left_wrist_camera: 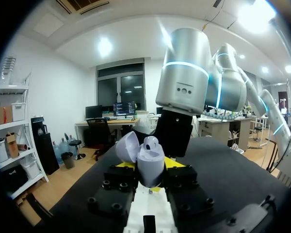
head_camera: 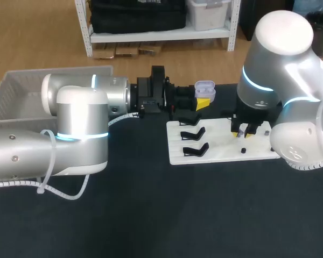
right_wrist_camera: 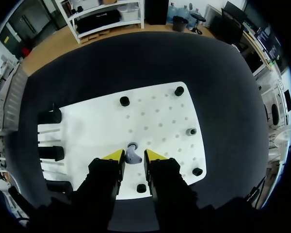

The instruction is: Pick up each earbud case from the left stands, insert the matching earbuds, close the lid, and place the case in the box.

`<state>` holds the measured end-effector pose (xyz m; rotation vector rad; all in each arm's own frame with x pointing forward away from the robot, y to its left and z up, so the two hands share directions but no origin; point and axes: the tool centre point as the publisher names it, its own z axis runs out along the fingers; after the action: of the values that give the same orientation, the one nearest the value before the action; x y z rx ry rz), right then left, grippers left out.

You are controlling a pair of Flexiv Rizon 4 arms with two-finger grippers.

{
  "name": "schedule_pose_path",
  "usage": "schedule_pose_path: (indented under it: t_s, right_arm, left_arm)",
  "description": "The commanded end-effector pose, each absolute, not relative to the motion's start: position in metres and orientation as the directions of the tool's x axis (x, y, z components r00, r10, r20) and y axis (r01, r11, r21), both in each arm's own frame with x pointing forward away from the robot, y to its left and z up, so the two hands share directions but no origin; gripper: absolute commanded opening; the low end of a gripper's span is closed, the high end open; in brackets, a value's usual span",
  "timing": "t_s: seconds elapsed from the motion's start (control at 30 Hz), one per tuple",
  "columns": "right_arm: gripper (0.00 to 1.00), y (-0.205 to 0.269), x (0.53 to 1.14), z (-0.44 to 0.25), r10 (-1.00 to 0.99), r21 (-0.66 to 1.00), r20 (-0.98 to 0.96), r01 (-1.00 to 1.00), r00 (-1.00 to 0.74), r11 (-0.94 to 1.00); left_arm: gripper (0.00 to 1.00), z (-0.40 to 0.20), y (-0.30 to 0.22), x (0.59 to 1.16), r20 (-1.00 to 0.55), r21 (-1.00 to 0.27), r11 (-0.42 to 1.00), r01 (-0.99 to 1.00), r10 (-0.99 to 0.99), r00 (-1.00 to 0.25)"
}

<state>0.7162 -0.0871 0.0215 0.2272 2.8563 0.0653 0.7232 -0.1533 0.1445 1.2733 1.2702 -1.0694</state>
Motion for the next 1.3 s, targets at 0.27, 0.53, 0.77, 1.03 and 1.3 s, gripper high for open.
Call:
schedule_pose_path:
  t_s: [0.27, 0.53, 0.77, 1.03, 1.3]
  right_arm:
    - [0.29, -0.0868, 0.7165, 0.0180, 0.173, 0.059, -0.256, 0.164, -0.951, 0.985]
    - [0.27, -0.0851, 0.7203, 0.0190, 0.179, 0.057, -0.259, 0.170, -0.949, 0.984]
    - [0.24, -0.0864, 0.7216, 0.0191, 0.188, 0.054, -0.258, 0.180, -0.948, 0.982]
    - [0.17, -0.0868, 0.7219, 0.0192, 0.195, 0.051, -0.258, 0.188, -0.946, 0.981]
    - [0.00, -0.0882, 0.7218, 0.0247, 0.194, 0.048, -0.260, 0.188, -0.946, 0.981]
  left_arm:
    - [0.00, 0.1435, -0.1534, 0.7229, -0.993, 0.066, 0.057, 0.996, 0.106, 0.060]
    - [0.00, 0.1435, -0.1534, 0.7229, -0.993, 0.066, 0.057, 0.996, 0.106, 0.060]
    - [0.00, 0.1435, -0.1534, 0.7229, -0.993, 0.066, 0.057, 0.996, 0.106, 0.060]
    - [0.00, 0.1435, -0.1534, 0.7229, -0.993, 0.066, 0.057, 0.996, 0.106, 0.060]
    - [0.00, 0.1435, -0.1534, 0.7229, -0.993, 0.066, 0.057, 0.996, 0.106, 0.060]
